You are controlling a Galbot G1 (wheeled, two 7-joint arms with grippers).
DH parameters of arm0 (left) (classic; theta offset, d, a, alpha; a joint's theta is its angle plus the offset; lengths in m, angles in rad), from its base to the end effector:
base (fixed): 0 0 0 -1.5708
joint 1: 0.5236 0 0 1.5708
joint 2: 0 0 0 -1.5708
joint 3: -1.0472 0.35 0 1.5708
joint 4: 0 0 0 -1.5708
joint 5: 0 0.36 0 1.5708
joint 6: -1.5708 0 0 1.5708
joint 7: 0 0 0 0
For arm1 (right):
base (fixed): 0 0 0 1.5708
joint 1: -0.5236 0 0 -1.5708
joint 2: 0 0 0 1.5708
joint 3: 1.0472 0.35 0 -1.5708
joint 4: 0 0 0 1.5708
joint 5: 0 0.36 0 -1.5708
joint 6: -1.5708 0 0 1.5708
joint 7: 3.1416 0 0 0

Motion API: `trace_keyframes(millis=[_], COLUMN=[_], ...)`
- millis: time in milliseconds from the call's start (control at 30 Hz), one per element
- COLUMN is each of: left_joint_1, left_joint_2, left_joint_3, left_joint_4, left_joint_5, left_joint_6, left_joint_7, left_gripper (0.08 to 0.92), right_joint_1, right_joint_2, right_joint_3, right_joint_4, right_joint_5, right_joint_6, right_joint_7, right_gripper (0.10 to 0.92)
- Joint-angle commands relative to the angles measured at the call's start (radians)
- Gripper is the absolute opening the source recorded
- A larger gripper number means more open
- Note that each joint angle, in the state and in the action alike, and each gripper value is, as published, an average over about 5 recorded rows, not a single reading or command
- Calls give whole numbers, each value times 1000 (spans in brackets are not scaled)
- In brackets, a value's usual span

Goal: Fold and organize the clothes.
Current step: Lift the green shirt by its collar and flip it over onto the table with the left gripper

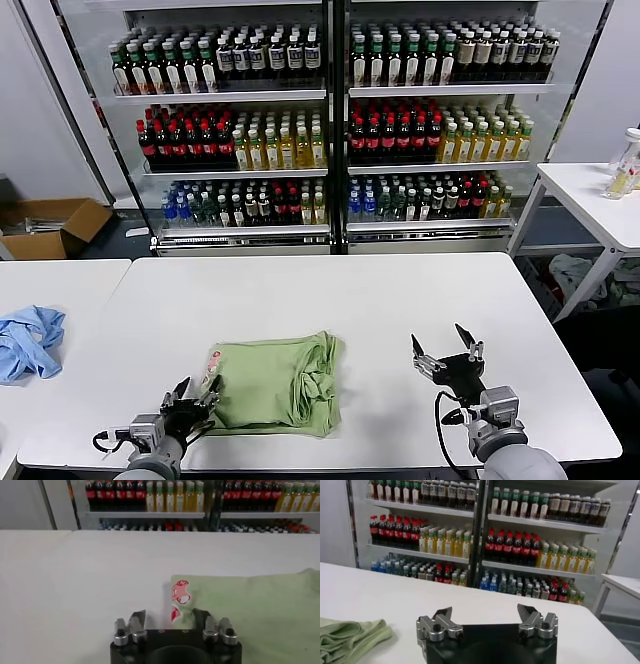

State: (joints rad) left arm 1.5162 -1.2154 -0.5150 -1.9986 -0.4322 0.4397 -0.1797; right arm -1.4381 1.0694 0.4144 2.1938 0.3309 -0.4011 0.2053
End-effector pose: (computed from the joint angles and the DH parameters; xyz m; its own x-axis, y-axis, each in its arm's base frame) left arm 0.2067 0.0672 -0.3167 -0.8685 0.0048 0.4956 -0.0124 0.9994 -0.0313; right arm 0.2161 -0.0393 -0.2384 -0.9616 -0.1198 0.2471 -0.1570 0.9781 -0.1369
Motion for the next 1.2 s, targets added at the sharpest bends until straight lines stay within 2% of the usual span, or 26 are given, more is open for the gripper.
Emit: trace_keyframes(millis=[33, 400, 567, 767, 1000, 1100, 1200], left_joint_1=[2, -8, 24, 62, 37, 36, 23], left_joint_2=[-4, -25, -3, 67, 198, 252, 264], left_joint_3=[-7, 6, -75, -360, -693, -738, -679], left_joint_4=[21, 22, -68, -194, -133, -104, -129], left_joint_5=[-44, -53, -75, -327, -620, -684, -686], left_joint_6=[5, -35, -45, 26, 136, 138, 138], left_joint_7=[24, 66, 75, 79, 74, 66, 45], left_gripper=[531, 219, 102, 92, 92, 92, 92], right_joint_1=[0, 0, 9, 32, 61, 70, 73], right_joint_2=[0, -2, -5, -5, -9, -10, -8], right_joint_3=[-1, -4, -5, -11, -18, -17, -15], right_joint_4=[1, 2, -1, -16, -31, -34, -36], right_joint_5=[-1, -2, -1, 2, 9, 12, 12], right_joint_6=[1, 1, 0, -1, -3, -3, -4], right_joint_7=[0, 0, -1, -1, -1, -1, -1], right_gripper=[823, 823, 823, 823, 823, 823, 823])
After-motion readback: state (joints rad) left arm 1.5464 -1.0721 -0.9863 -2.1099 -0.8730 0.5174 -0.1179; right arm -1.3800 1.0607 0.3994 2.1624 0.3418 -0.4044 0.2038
